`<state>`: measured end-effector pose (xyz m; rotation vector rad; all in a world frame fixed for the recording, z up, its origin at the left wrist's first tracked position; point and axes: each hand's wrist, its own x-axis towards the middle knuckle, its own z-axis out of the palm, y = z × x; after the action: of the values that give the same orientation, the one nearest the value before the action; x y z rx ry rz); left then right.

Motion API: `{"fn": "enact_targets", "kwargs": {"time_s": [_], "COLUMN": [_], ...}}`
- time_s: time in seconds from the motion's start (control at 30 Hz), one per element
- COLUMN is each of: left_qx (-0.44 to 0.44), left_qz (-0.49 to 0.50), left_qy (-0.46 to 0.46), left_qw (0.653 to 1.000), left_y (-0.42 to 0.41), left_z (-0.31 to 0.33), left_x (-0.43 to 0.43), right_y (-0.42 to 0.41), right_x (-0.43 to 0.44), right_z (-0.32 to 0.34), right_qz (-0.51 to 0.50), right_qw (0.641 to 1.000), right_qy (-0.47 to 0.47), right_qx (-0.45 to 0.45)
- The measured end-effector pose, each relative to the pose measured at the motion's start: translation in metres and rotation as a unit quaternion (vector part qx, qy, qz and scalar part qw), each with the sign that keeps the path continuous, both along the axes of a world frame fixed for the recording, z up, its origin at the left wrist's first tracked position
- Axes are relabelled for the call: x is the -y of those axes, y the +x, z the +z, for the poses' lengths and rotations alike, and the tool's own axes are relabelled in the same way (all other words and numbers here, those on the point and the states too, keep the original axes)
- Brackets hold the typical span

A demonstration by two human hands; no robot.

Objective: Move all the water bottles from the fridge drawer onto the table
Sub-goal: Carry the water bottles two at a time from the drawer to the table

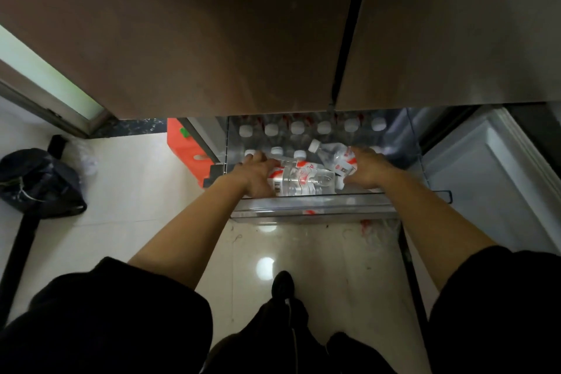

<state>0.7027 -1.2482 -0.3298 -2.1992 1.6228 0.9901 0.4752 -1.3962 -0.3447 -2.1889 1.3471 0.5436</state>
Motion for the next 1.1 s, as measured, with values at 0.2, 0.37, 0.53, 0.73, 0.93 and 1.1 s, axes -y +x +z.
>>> {"fn": "enact_targets", "kwargs": {"time_s": [0.2,0.37,0.53,0.73,0.93,1.1], "left_qx": [0.031,0.085,0.102,0.121,0.121,0.051], "left_qz": [0.005,-0.008,0.024,0.038,0.049,0.095], "left_qy": [-0.056,-0.102,-0.121,-0.216,-0.266,-0.36], "left_qw": [0.998,0.991,0.987,0.968,0.955,0.927], "left_y": [-0.001,-0.002,-0.005,-0.025,-0.052,-0.079], "left_z": [-0.001,0.017,0.048,0.078,0.095,0.1], "left_x": [-0.003,-0.007,-0.015,-0.026,-0.027,-0.019], "right_y": [0.004,-0.008,-0.02,-0.037,-0.047,-0.058], "right_x": [-0.001,0.003,-0.002,-0.02,-0.048,-0.062], "right_z": [-0.008,-0.005,0.017,0.034,0.044,0.047], "right_qz": [0.015,0.039,0.007,-0.039,-0.073,-0.099], "right_qw": [0.998,0.995,0.992,0.968,0.928,0.906], "right_qy": [-0.066,-0.089,-0.106,-0.124,-0.102,-0.094], "right_qx": [-0.01,-0.018,0.066,0.217,0.35,0.4]}}
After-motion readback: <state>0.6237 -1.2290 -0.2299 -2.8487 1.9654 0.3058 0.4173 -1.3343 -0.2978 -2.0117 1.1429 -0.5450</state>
